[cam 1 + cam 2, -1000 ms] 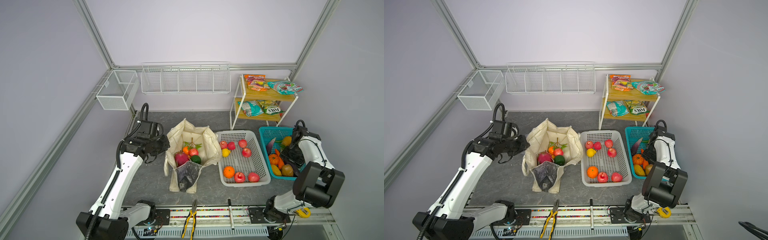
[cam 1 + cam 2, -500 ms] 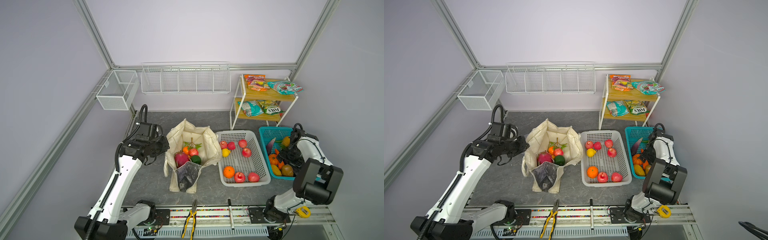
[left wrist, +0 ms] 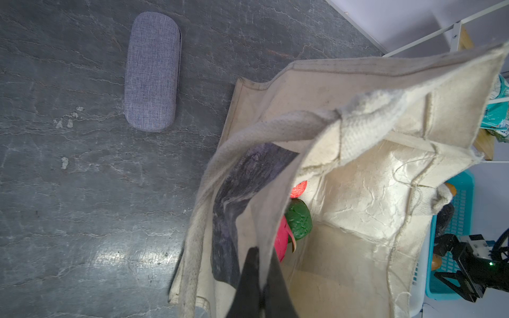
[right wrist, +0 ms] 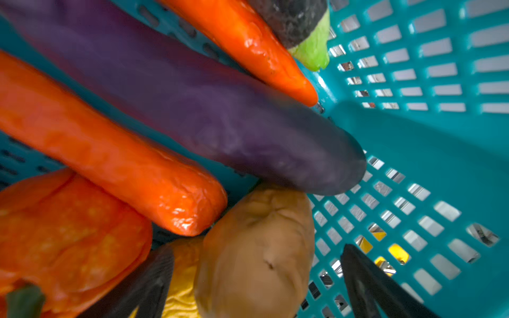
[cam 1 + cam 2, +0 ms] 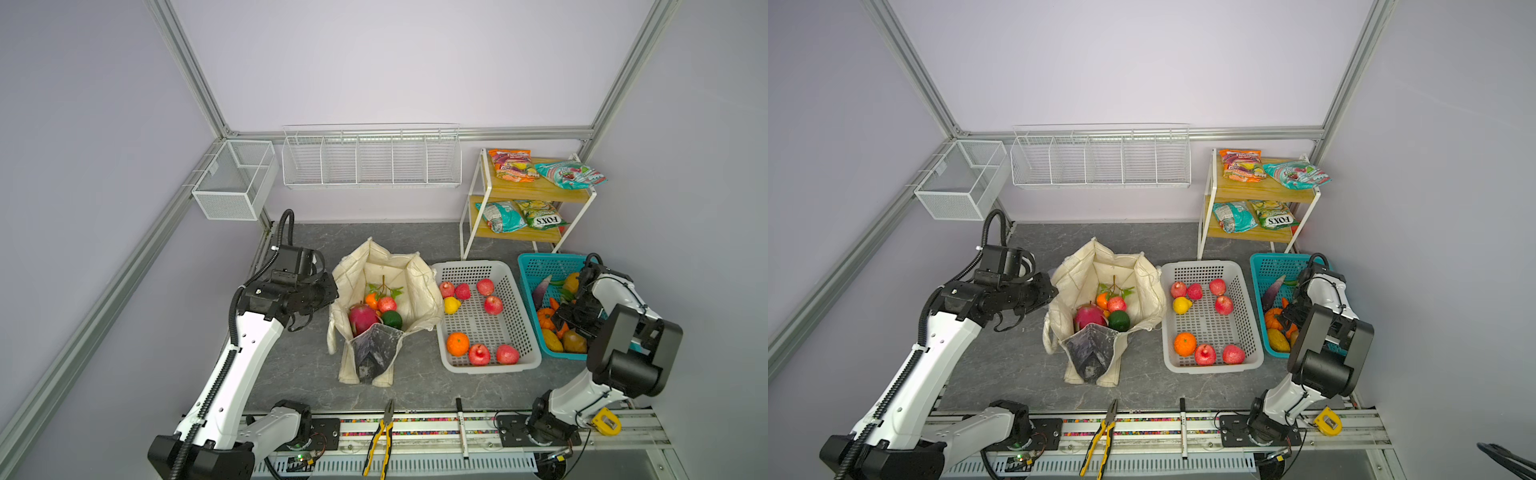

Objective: Place the food into the grocery bag and tie it

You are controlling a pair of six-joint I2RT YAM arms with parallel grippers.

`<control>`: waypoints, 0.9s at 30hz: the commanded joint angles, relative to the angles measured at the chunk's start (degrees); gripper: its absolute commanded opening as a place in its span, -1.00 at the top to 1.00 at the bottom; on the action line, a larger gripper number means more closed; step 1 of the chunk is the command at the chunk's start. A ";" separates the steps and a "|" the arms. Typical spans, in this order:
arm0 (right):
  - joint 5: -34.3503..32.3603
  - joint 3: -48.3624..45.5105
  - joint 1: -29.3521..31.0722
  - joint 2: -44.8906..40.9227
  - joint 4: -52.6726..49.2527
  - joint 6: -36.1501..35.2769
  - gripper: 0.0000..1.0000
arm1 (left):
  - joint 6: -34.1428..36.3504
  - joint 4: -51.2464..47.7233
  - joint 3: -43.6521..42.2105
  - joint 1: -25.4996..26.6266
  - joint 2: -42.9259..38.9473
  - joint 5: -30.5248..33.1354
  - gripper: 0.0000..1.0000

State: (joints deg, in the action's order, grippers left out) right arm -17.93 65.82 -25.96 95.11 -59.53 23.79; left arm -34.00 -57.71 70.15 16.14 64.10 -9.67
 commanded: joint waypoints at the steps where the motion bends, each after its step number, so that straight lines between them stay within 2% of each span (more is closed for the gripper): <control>1: 0.24 -0.87 -0.76 0.69 0.22 -0.24 -0.90 | -0.02 -1.72 0.47 0.21 0.31 0.29 1.00; 10: 1.39 -1.46 -1.04 -0.48 0.54 -0.24 -0.52 | 0.07 -1.70 0.17 0.19 -0.14 0.36 1.00; 17: 2.90 -1.84 -1.31 -2.75 0.75 1.07 -0.02 | -0.19 -1.88 -0.31 0.16 -0.70 0.53 1.00; 21: 3.58 -1.03 -1.30 -3.68 0.11 1.17 0.11 | -0.37 -1.79 -0.45 0.21 -0.73 0.51 1.00; 27: 6.20 1.76 -1.13 -7.50 -2.48 2.16 0.14 | -0.46 -1.70 -0.33 0.21 -0.55 0.36 1.00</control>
State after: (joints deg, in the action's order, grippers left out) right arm -13.82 65.56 -26.98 90.65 -59.48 24.51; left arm -34.00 -57.71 70.15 16.14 64.07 -9.67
